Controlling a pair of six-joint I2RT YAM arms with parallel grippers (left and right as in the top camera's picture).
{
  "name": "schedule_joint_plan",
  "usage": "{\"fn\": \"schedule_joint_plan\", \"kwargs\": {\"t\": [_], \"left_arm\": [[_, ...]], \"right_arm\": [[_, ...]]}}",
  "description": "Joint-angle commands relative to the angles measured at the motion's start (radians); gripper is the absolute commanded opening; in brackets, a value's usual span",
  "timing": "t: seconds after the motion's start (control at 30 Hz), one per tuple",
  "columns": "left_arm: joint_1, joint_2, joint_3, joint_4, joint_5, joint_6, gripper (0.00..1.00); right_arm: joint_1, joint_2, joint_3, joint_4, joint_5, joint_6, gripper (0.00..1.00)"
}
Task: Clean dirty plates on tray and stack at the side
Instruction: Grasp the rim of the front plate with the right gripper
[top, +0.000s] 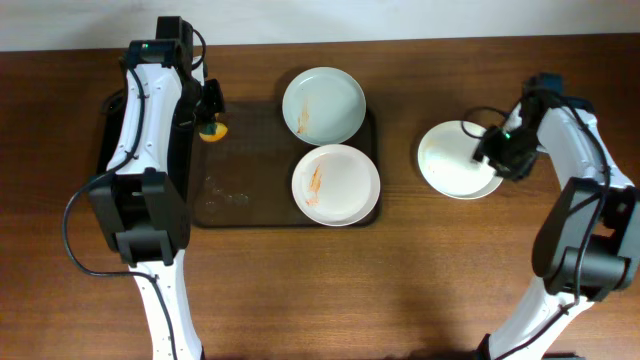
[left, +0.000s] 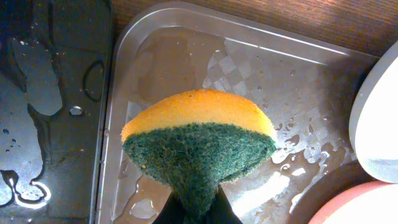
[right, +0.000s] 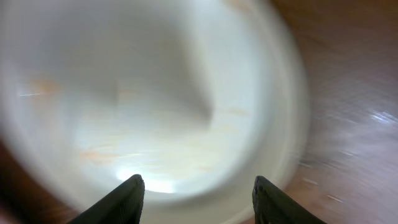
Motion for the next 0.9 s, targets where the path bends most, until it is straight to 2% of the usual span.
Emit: {"fn": "schedule_joint_plan", "kwargs": {"t": [0.0, 0.07, 0.17, 0.2, 0.27, 0.37, 0.5, 0.57, 0.63, 0.7, 0.77, 0.8, 0.87], "left_arm": [[-0.005, 0.009, -0.009, 0.002, 0.003, 0.017, 0.01], [-0.005, 0.009, -0.009, 0.002, 0.003, 0.017, 0.01], [-0.003, 0.009, -0.008, 0.002, -0.039, 0.017, 0.01], [0.002, 0.009, -0.008, 0.002, -0.049, 0.017, 0.00], [0.003, 0.009, -0.008, 0.004, -0.055, 0.017, 0.01], [0.004, 0.009, -0.008, 0.029, -0.072, 0.017, 0.01], [0.004, 0.009, -0.008, 0.040, -0.071, 0.017, 0.01], [0.004, 0.009, -0.008, 0.039, -0.071, 0.017, 0.00], [0.004, 0.009, -0.008, 0.040, -0.071, 0.017, 0.00], [0.004, 0.009, -0.008, 0.039, -0.071, 0.017, 0.01], [0.003, 0.009, -0.008, 0.040, -0.071, 0.017, 0.01], [0.003, 0.009, -0.008, 0.039, -0.071, 0.017, 0.01], [0.003, 0.009, -0.008, 0.040, -0.071, 0.017, 0.01]], "right_arm": [[0.148, -0.029, 0.070, 0.032, -0.196, -0.044, 0.57], [0.333, -0.016, 0.070, 0.049, -0.153, 0.048, 0.56], [0.560, 0.015, 0.068, 0.106, -0.081, 0.175, 0.46], [0.642, 0.035, 0.068, 0.127, 0.017, 0.303, 0.35], [0.725, 0.066, 0.068, 0.198, 0.034, 0.389, 0.28], [0.808, 0.153, 0.070, 0.272, 0.023, 0.426, 0.28], [0.874, 0.235, 0.154, 0.260, -0.009, 0.393, 0.25], [0.946, 0.306, 0.271, 0.195, -0.039, 0.312, 0.25], [1.001, 0.326, 0.360, 0.184, -0.084, 0.165, 0.26], [1.025, 0.326, 0.436, 0.127, -0.026, 0.097, 0.26], [0.989, 0.326, 0.534, 0.019, 0.030, 0.097, 0.25], [0.929, 0.326, 0.630, -0.096, 0.027, 0.107, 0.25], [0.824, 0.328, 0.651, -0.162, 0.026, 0.111, 0.28]]}}
